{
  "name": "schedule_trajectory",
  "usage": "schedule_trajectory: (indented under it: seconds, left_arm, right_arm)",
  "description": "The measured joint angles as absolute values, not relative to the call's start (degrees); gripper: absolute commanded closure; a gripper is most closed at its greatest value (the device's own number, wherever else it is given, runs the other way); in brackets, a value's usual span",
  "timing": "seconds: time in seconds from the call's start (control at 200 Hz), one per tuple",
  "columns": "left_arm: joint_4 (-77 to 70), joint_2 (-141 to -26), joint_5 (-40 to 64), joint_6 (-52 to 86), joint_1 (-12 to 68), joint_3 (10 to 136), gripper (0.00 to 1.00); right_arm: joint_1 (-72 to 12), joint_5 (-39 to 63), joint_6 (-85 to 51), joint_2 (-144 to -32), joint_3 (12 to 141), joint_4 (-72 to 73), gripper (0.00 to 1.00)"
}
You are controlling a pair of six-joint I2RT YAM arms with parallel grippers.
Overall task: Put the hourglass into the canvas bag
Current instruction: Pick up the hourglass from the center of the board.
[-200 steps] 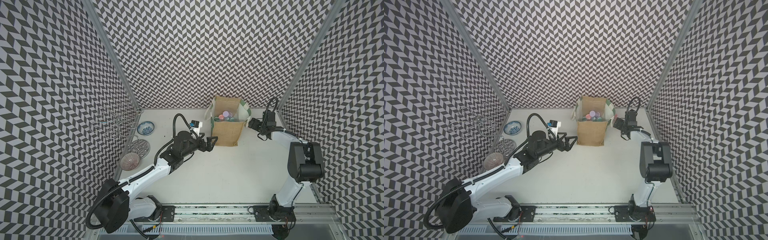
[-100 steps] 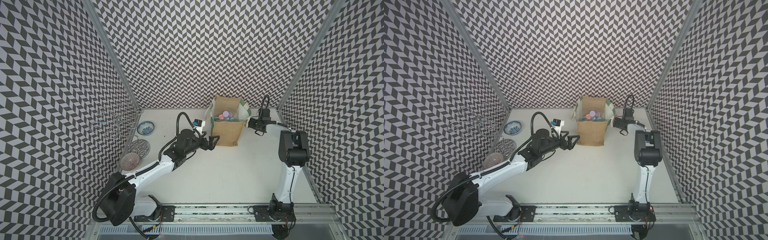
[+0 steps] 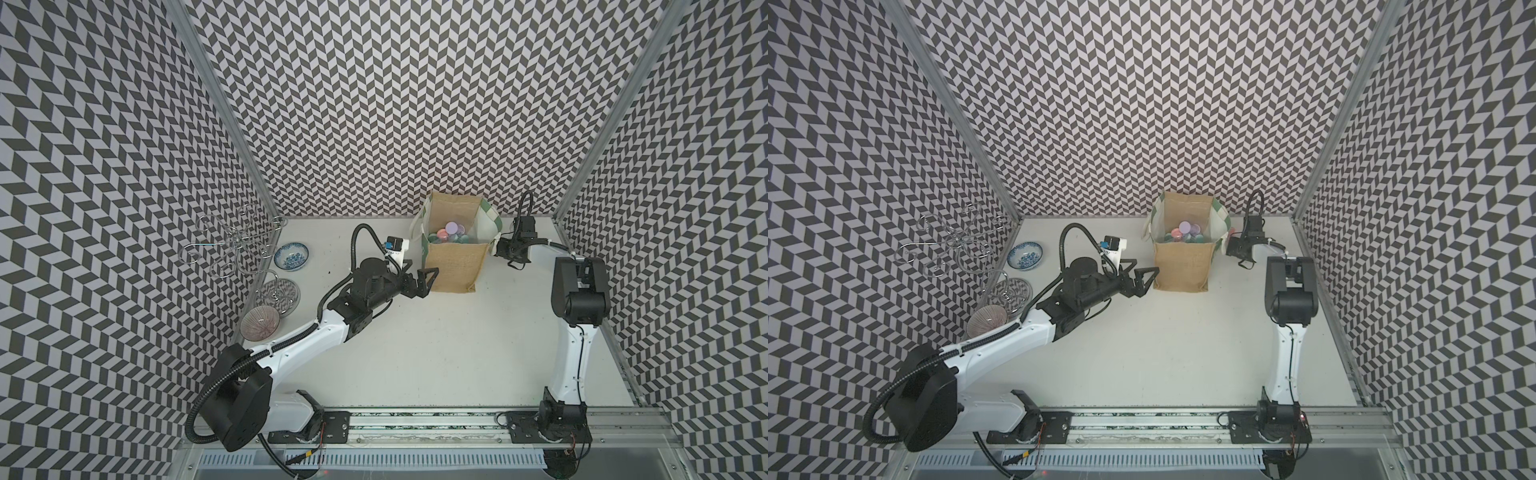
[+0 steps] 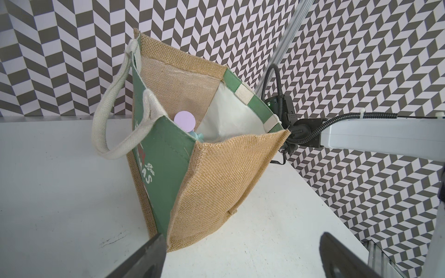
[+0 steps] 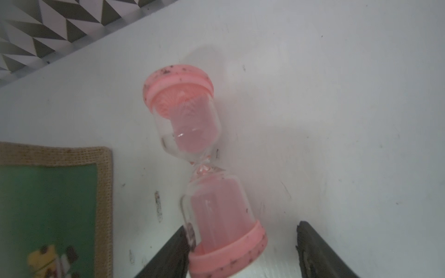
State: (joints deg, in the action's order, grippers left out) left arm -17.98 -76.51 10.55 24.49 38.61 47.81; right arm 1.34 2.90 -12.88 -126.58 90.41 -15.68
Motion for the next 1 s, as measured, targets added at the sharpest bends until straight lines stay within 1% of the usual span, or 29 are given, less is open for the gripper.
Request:
schedule_trajectory:
  seconds: [0.045, 0.125, 0.205, 0.275, 0.681, 1.001]
  left_arm:
    - [-18.00, -76.51, 10.55, 24.51, 38.61, 47.81, 0.01]
    - [-18.00, -76.51, 10.35, 24.58, 38.61, 47.79, 0.01]
    - [-18.02, -76.51, 10.33, 24.73, 38.61, 47.77, 0.01]
    - [-18.02, -76.51, 10.31, 24.88, 38.61, 47.77, 0.01]
    - [-18.04, -76.51, 10.15, 25.17, 38.61, 47.57, 0.01]
    - [-18.04, -76.51, 10.15, 25.41, 38.61, 47.57, 0.01]
  right_arm:
    - [1.19, 2.24, -12.82, -126.80, 90.76, -15.97, 0.34]
    - [0.84, 1.50, -12.84, -127.50, 91.81, -16.47, 0.39]
    - [0.49, 1.08, -12.88, -128.27, 92.88, -16.58, 0.39]
    - [0.27, 0.99, -12.86, -128.40, 93.03, -16.47, 0.42]
    - [0.10, 1.10, -12.82, -128.38, 92.73, -15.99, 0.59]
    - [0.10, 2.59, -13.06, -126.65, 89.89, -14.50, 0.66]
